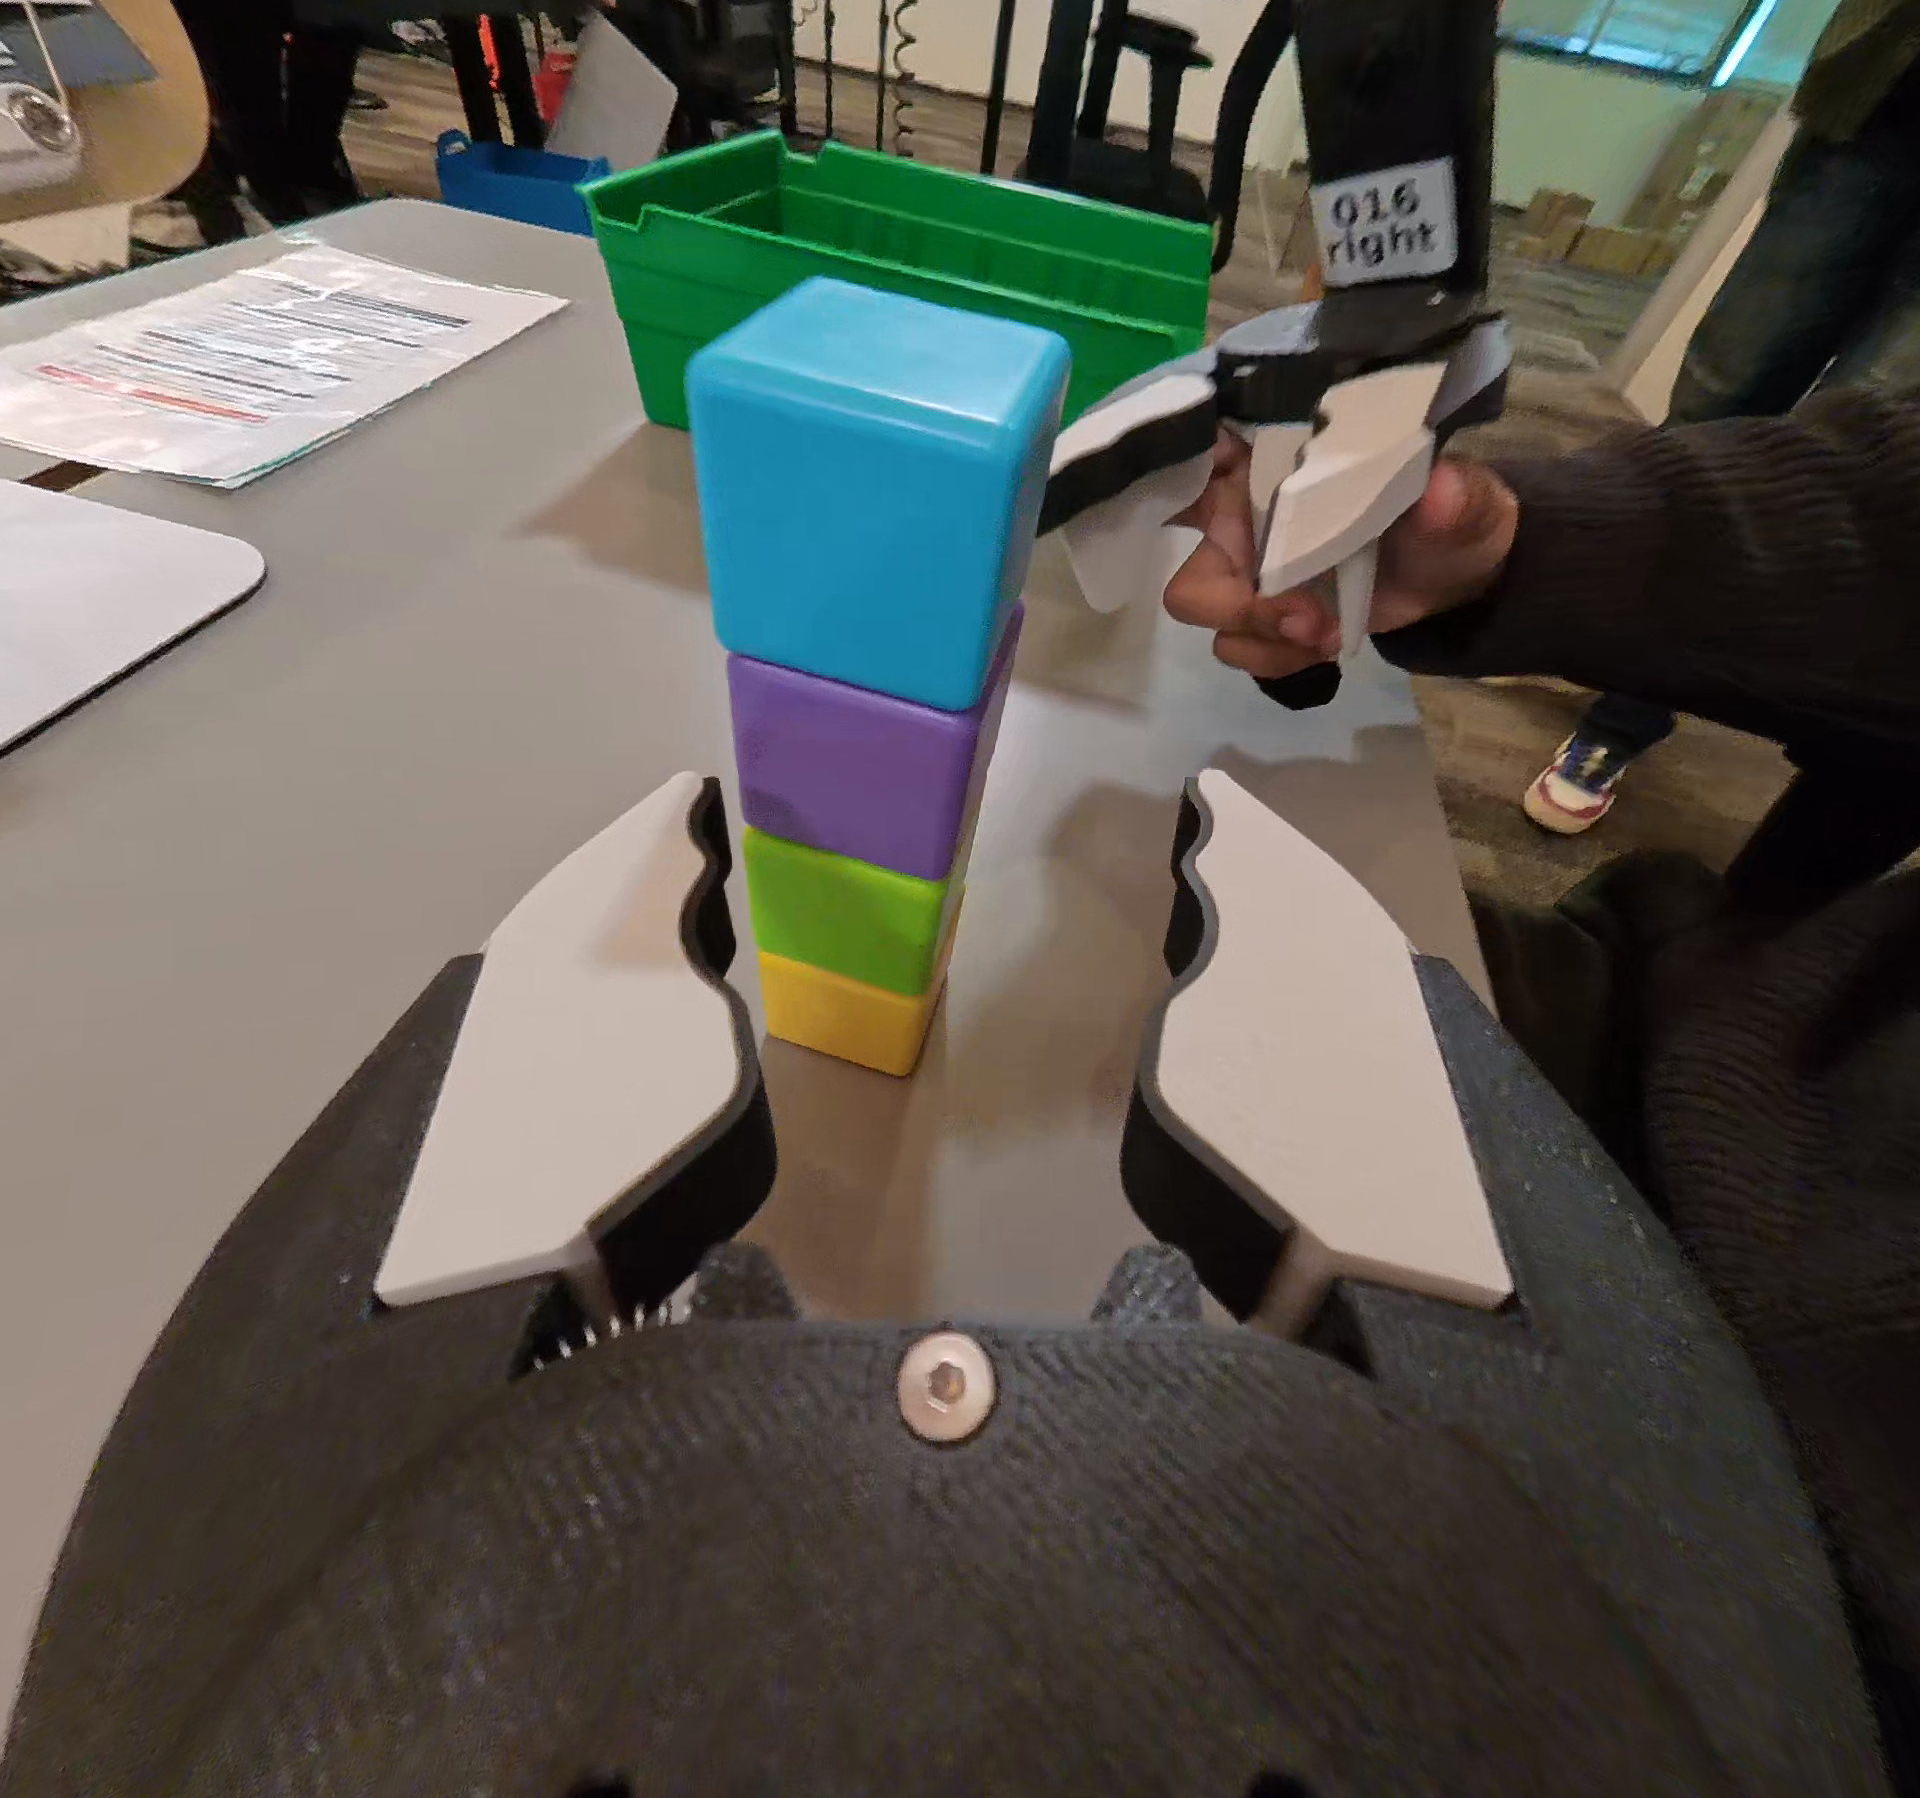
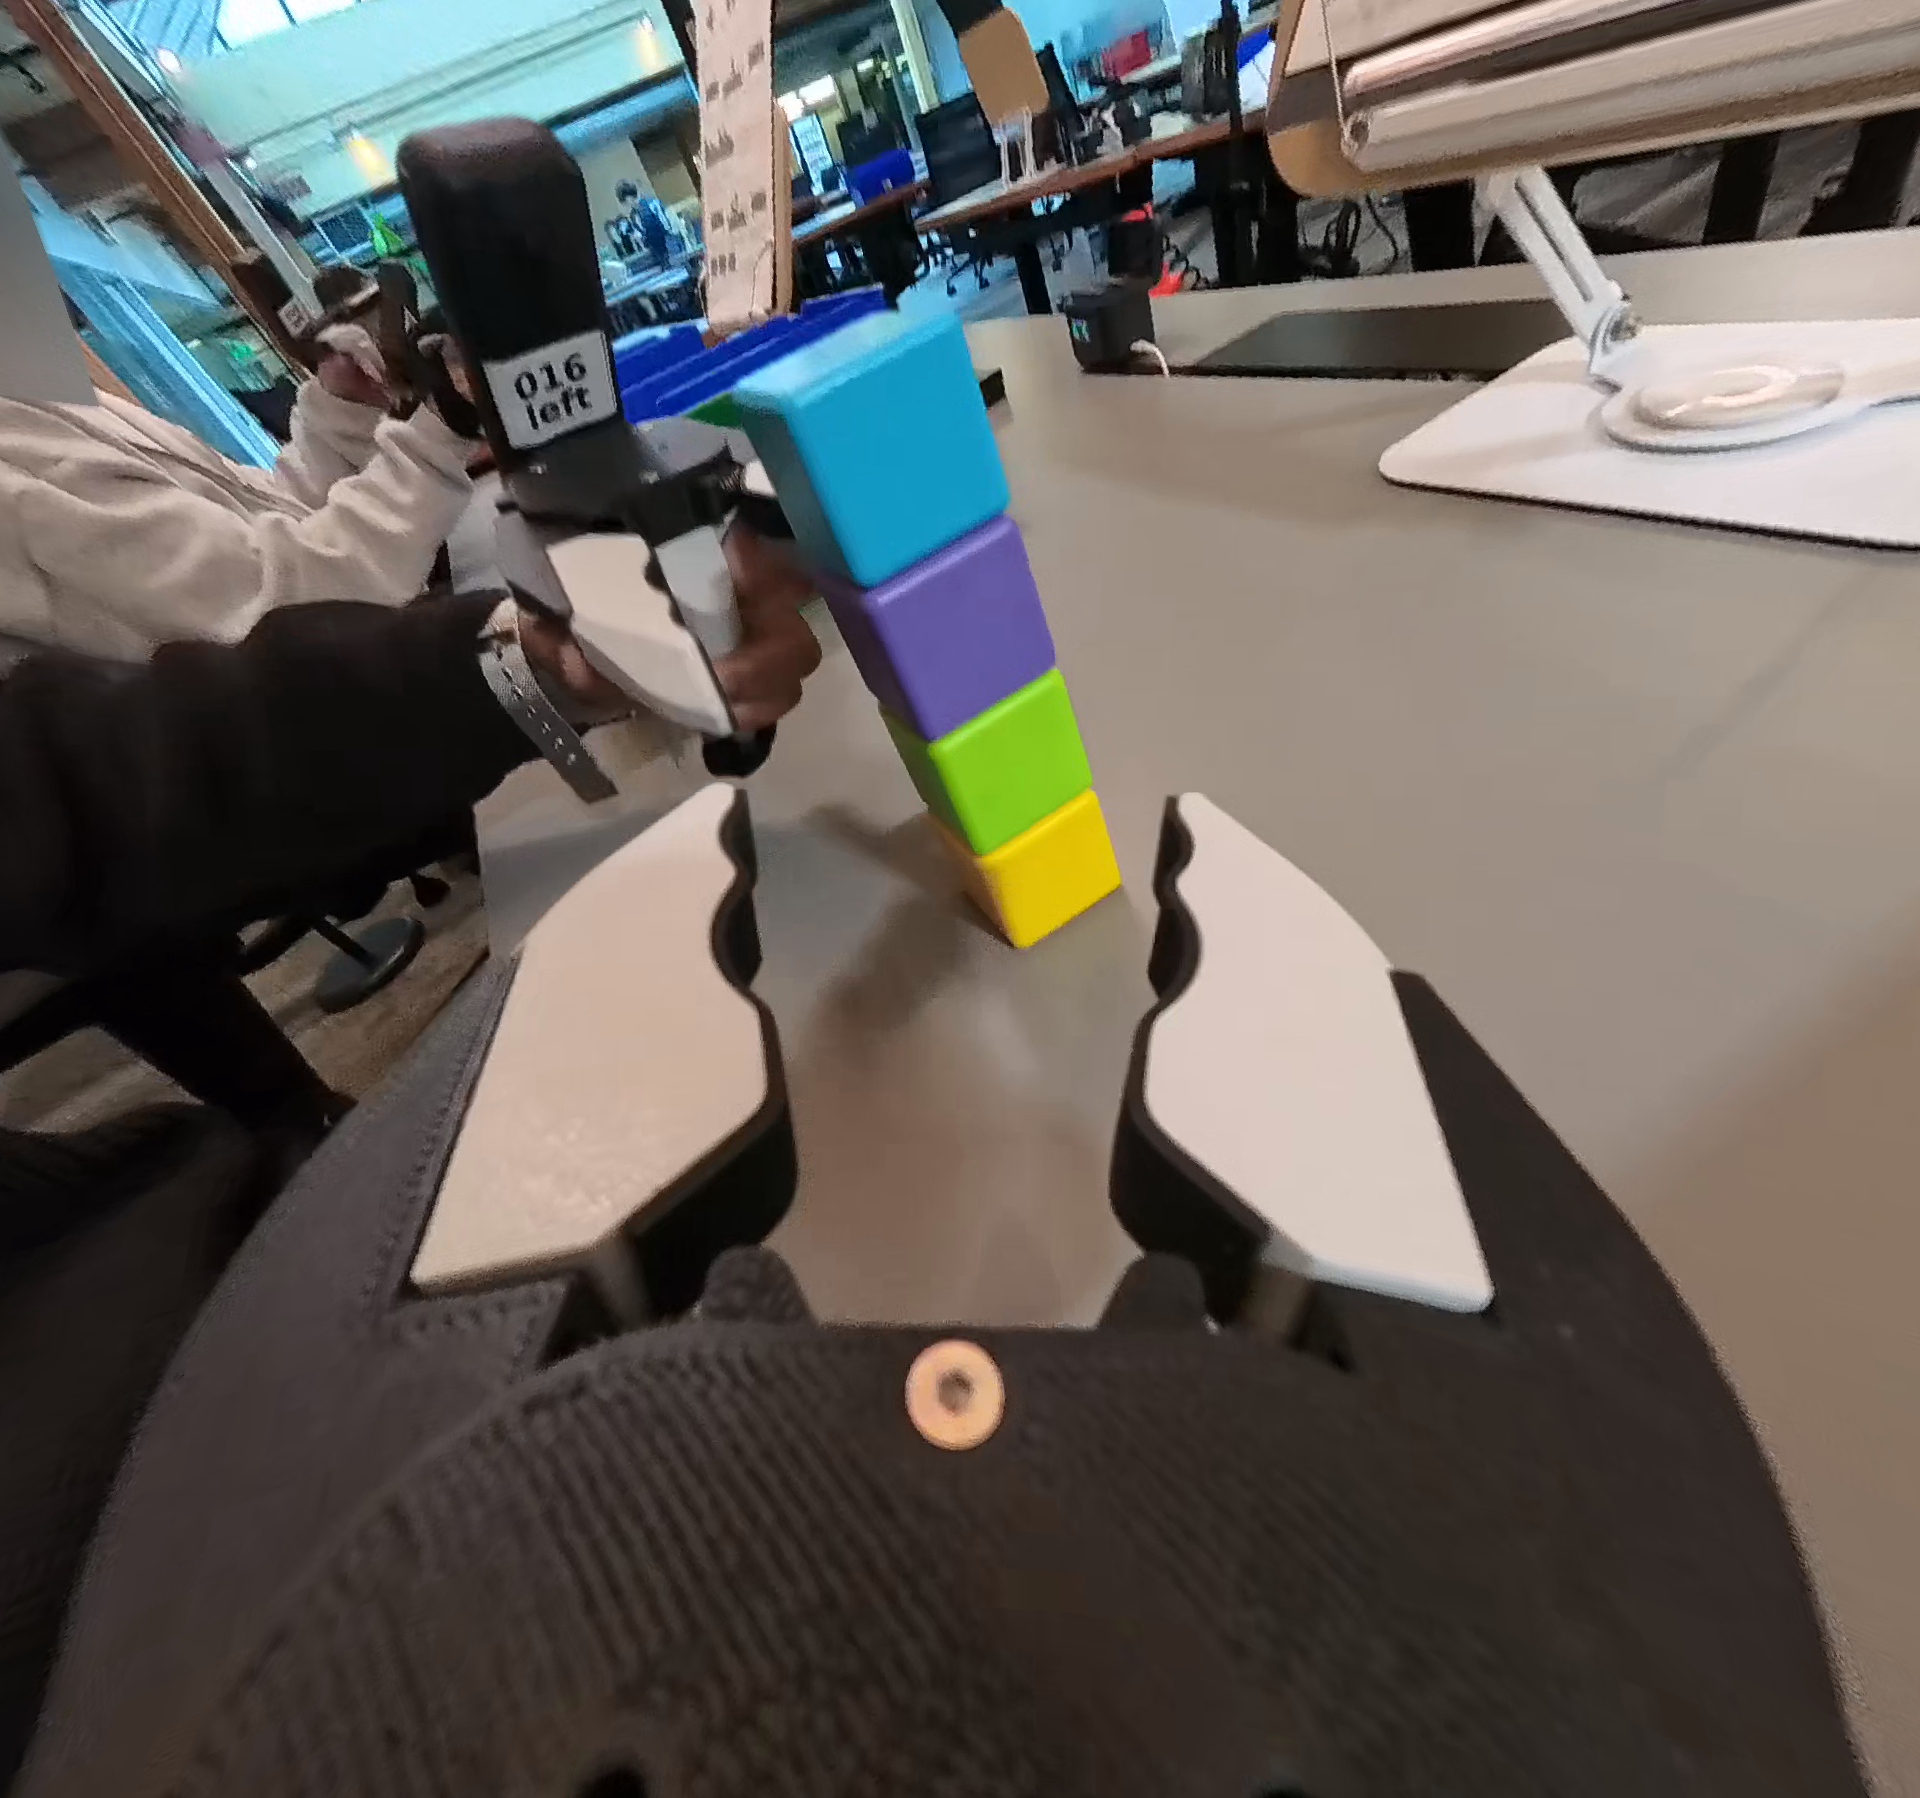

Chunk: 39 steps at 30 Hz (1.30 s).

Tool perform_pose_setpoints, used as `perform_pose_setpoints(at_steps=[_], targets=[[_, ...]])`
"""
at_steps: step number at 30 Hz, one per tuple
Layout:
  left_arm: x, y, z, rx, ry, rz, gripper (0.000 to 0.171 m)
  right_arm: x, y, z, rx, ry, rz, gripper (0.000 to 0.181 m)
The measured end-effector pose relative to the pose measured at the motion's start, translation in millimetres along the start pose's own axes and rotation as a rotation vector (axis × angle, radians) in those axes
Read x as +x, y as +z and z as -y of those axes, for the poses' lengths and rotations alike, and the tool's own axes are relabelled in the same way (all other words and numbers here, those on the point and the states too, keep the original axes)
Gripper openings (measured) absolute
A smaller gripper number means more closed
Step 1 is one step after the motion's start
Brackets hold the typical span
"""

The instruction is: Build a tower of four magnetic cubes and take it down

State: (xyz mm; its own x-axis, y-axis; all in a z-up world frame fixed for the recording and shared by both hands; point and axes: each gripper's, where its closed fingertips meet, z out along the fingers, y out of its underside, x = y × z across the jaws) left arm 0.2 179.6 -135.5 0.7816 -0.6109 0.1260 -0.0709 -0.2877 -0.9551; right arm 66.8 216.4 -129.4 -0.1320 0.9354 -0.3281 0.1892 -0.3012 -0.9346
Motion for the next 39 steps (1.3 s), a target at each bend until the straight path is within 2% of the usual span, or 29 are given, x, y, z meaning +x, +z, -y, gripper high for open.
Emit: perform_pose_setpoints(at_steps=[3,6,9,11,15,20,22,27,34,39], targets=[[-0.7,7.2,-4.2,-0.034,0.055,0.049,0.085,1.3,0.2,7.8,0.035,-0.050,-0.033,0.075],[1.9,8.5,-6.0,-0.024,0.016,0.033,0.086,2.2,0.8,16.5,0.047,-0.098,-0.066,0.076],[-2.8,4.5,-5.9,-0.006,-0.010,0.034,0.085,-8.3,0.5,33.4,0.114,-0.076,-0.023,0.075],[-6.1,0.9,-1.6,0.021,-0.010,0.033,0.085,-14.8,2.2,40.5,0.145,-0.080,0.019,0.080],[-12.1,2.8,1.0,0.028,0.004,0.022,0.085,-15.0,9.5,43.0,0.170,-0.146,0.061,0.069],[-11.5,16.5,-0.4,0.013,0.042,-0.015,0.084,-11.1,24.2,49.6,0.168,-0.176,0.142,0.075],[-8.8,21.0,-0.7,0.003,0.064,-0.029,0.084,-13.9,30.1,49.8,0.140,-0.202,0.187,0.081],[-1.8,31.4,5.4,0.011,0.109,-0.059,0.083,-16.0,38.8,49.7,0.139,-0.259,0.222,0.074],[-3.0,31.2,3.0,0.037,0.096,-0.033,0.078,-14.3,29.9,42.2,0.150,-0.254,0.221,0.066],[-10.5,27.7,2.4,0.060,0.092,0.004,0.064,-3.4,29.5,36.2,0.145,-0.234,0.191,0.064]])
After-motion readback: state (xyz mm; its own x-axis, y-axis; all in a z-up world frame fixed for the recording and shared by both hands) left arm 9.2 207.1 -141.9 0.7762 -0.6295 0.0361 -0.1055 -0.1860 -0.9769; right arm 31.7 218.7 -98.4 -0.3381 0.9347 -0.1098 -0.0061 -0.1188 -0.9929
